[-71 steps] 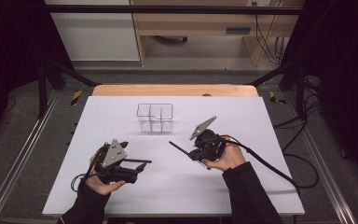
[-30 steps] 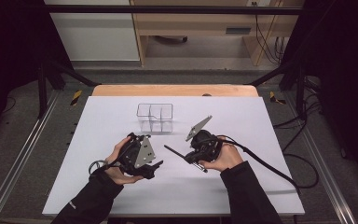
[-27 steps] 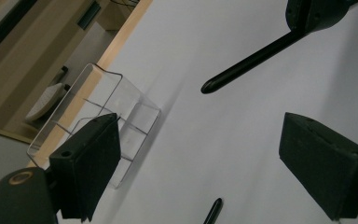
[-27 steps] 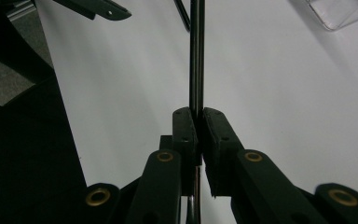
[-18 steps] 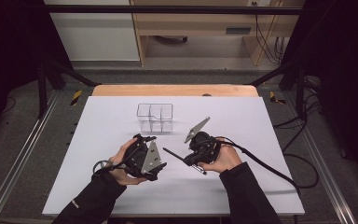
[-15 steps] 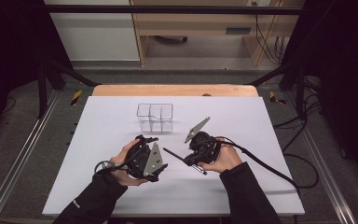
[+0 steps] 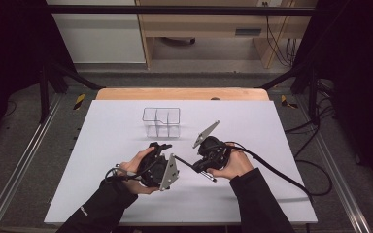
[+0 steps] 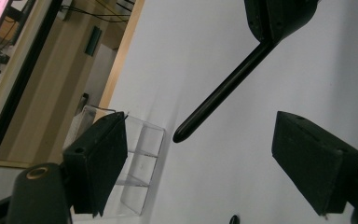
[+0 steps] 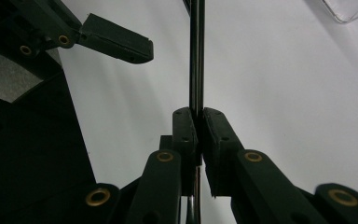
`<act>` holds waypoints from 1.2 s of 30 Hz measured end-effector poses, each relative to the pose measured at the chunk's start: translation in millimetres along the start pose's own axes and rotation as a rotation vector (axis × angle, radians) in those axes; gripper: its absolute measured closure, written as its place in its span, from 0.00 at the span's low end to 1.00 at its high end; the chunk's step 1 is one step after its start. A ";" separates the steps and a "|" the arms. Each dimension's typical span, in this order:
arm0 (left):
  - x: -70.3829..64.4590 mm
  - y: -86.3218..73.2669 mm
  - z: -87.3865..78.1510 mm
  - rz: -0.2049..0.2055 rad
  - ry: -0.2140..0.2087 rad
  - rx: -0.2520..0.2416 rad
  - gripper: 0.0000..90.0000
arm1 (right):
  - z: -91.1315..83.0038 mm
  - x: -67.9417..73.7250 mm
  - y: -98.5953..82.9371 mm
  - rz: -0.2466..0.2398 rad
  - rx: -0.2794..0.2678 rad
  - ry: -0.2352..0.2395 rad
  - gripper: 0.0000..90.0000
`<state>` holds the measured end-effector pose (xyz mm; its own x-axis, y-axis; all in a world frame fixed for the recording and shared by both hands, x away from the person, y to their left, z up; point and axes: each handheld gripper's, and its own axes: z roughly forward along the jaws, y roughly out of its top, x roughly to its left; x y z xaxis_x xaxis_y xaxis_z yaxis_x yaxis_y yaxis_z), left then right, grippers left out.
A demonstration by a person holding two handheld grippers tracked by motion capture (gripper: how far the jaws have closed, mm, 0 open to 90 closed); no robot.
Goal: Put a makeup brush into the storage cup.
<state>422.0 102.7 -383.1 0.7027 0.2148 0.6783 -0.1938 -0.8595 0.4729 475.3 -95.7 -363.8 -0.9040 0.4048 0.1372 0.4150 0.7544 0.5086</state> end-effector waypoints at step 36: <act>-21.9 15.1 15.1 0.221 0.030 0.056 0.44 | 4.3 1.0 2.1 0.004 0.019 0.021 0.93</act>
<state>414.0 78.0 -399.3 0.6268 0.0312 0.7786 -0.3019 -0.9114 0.2796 475.6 -91.5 -366.2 -0.9043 0.3970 0.1569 0.4202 0.7626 0.4918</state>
